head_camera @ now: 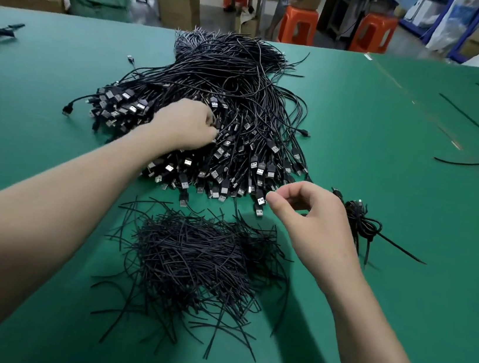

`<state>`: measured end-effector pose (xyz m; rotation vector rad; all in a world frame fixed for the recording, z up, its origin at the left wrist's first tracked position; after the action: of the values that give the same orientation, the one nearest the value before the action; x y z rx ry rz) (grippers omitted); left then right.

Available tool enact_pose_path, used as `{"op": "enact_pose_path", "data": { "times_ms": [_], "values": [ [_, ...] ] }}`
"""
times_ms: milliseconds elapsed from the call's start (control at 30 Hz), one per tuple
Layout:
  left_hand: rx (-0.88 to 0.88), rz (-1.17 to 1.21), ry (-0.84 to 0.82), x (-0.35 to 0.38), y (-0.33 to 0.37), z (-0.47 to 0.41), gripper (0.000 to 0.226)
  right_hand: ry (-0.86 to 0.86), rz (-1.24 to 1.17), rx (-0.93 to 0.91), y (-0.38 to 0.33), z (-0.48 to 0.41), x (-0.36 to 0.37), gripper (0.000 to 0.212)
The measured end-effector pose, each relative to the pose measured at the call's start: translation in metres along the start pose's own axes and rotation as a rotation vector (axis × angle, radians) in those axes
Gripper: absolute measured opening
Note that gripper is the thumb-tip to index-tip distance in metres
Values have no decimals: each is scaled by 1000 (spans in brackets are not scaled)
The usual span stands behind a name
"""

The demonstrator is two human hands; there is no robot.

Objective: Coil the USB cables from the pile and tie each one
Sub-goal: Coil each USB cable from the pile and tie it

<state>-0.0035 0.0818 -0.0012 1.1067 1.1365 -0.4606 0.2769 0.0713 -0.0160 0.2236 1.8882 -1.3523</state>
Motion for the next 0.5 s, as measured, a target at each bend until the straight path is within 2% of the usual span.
{"op": "enact_pose_path", "data": {
  "times_ms": [67, 167, 300, 400, 500],
  "values": [
    [64, 193, -22, 7, 11, 44, 22, -18, -147, 39, -3, 0, 6, 25],
    [211, 387, -17, 27, 31, 125, 20, -64, -358, 203, -5, 1, 18, 46],
    [289, 350, -78, 53, 47, 198, 26, -346, -559, 436, -7, 10, 41, 67],
    [348, 313, 1, 56, 47, 218, 23, -480, -853, 483, -20, 18, 48, 62],
    [458, 315, 7, 58, 49, 229, 30, -538, -1000, 530, -29, 22, 48, 54]
  ]
}}
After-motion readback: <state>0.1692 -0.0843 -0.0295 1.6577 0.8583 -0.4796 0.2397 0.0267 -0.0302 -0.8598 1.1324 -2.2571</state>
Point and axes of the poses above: each hand's wrist, its own z-axis away from the middle knuckle, its own x-axis out of the palm, y = z × x, the point moved 4 cm from there along -z, towards the middle knuckle, and after that the axes turned 12 degrees about z, right-handed, at the moved point
